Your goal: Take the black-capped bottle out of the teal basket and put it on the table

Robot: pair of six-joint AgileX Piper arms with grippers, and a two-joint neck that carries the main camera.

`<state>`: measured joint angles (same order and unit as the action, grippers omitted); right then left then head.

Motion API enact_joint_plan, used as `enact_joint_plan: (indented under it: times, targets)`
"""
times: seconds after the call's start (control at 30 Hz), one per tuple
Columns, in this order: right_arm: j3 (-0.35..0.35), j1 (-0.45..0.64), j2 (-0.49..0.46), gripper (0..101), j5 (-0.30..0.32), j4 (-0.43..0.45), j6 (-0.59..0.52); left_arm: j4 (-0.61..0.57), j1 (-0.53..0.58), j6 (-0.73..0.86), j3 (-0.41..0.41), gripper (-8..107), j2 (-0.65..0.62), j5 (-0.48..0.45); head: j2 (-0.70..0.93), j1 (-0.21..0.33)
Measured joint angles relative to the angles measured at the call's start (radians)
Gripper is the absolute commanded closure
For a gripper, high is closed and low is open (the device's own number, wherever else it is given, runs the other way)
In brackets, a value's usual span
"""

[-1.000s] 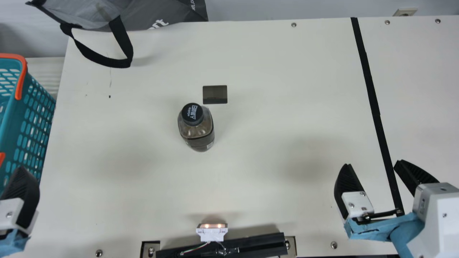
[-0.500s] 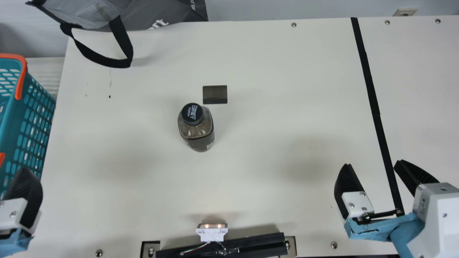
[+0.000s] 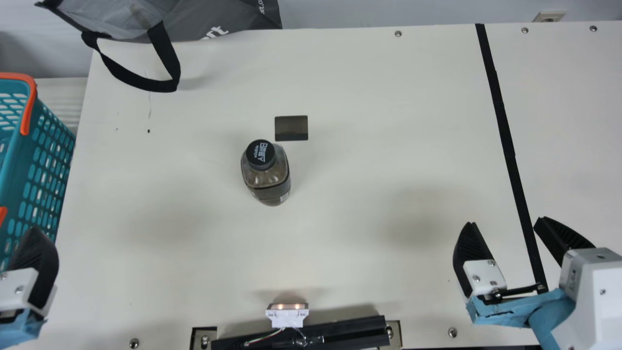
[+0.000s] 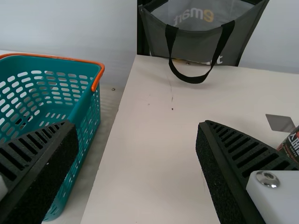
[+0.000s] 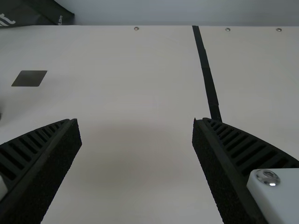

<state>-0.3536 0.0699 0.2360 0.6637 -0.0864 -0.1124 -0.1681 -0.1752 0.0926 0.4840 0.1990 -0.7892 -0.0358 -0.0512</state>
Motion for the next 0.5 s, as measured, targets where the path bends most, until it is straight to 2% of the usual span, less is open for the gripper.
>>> enact_joint_plan:
  times: [0.5]
  targets:
    - [0.000, 0.000, 0.000, 10, 0.000, 0.000, 0.000, 0.000, 0.000, 0.000, 0.000, -8, 0.000, 0.000, 0.000, 0.000]
